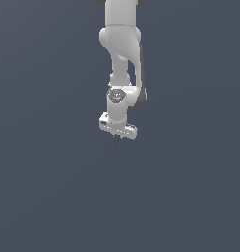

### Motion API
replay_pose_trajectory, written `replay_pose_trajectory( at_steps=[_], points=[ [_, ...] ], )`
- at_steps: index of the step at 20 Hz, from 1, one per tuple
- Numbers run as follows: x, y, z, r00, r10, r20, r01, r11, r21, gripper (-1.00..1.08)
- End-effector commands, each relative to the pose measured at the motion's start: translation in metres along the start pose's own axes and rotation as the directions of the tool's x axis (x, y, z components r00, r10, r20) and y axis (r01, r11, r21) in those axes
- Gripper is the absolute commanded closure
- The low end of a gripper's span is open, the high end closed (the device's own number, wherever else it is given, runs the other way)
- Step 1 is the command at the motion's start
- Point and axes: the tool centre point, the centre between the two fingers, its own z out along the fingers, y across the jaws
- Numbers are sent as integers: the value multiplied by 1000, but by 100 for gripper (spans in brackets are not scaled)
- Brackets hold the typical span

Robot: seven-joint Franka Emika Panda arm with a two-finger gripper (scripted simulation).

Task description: Pick up the object and move it to a goal position.

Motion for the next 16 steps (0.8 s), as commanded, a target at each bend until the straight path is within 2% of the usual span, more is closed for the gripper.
replay_pose_trajectory(
  at_steps=[1, 8, 16],
  points=[
    [2, -1, -2, 1000, -1, -1, 1, 1000, 0, 108],
    [22, -9, -19, 1000, -1, -1, 1, 1000, 0, 108],
    [64, -24, -53, 1000, -1, -1, 1, 1000, 0, 108]
  ],
)
